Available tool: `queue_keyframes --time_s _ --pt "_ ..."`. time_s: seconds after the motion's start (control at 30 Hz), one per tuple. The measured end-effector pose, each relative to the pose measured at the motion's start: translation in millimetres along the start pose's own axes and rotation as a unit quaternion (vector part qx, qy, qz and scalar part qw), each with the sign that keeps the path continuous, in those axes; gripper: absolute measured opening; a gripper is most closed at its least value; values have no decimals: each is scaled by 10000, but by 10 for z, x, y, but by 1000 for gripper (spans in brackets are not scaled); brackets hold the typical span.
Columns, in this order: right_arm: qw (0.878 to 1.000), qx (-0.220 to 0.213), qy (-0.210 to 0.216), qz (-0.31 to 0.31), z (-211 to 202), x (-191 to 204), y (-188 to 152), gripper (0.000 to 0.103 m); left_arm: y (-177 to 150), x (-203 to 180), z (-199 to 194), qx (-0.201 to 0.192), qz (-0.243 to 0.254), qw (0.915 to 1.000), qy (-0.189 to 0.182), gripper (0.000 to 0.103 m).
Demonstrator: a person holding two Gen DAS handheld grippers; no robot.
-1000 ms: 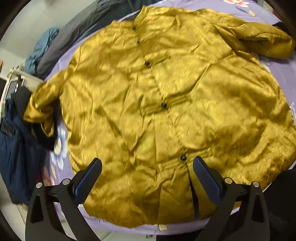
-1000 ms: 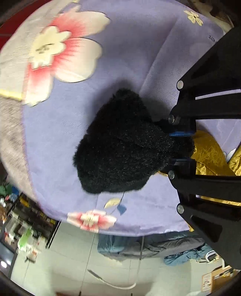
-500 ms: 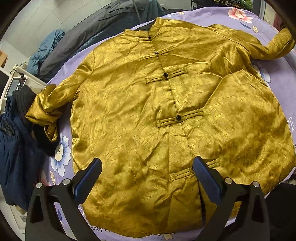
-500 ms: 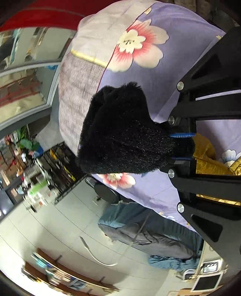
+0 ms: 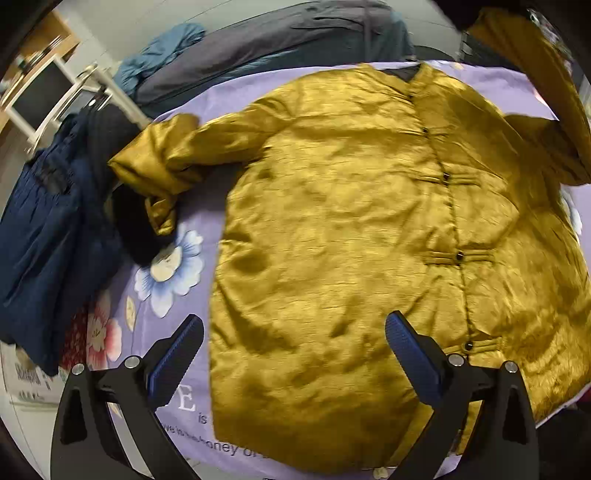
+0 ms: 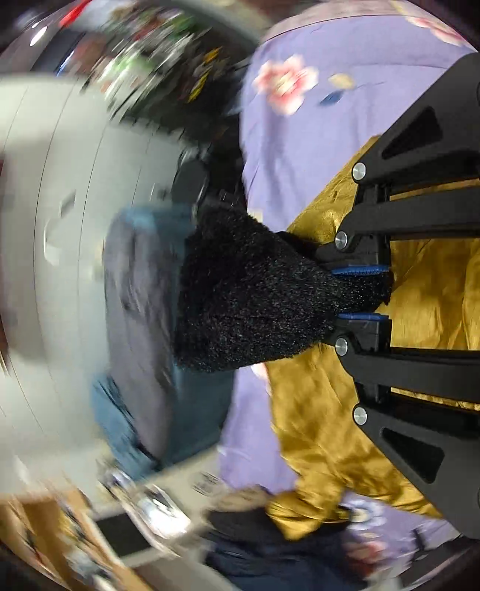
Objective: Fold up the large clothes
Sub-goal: 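Grasp the fur cuff of the sleeve with the right gripper and lift it, then fold the sleeve across the jacket body and release the fur cuff with the right gripper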
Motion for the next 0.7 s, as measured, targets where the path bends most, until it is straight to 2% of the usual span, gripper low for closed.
queue_keyframes --time_s 0.13,0.2,0.33,0.4,0.47,0.53,0.63,0.7 --pt "9912 202 488 -1212 268 1061 -147 15 -81 311 48 88 -360 9992 168 97" --pt "9868 341 626 -1455 380 1370 -256 16 -142 439 96 176 -496 9983 237 97" --pt "9795 679 600 -1800 614 1790 -518 18 -240 579 196 343 -652 9969 267 97" --pt "9766 847 728 -1836 679 1915 -591 28 -260 614 240 408 -695 9965 239 97" --pt "9738 817 779 -1973 660 2018 -685 56 -257 640 281 454 -730 9960 226 97" --pt "9719 685 779 -2115 568 2049 -771 71 -220 655 302 442 -753 9960 203 97" --pt "9751 672 950 -1888 450 1950 -803 71 -99 647 301 334 -750 9965 168 97" --pt "9827 701 1051 -1353 343 1662 -786 71 29 625 297 221 -734 9970 116 97"
Point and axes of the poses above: each gripper's, at about its wrist camera, not at the fingertips, and z roughly the way its jaws point, x to its left, y to its top, the point moved 4 cm from there along z, roughly the way its jaws point, and after that the axes turned 4 degrees about -x, right-handed, at the moved point
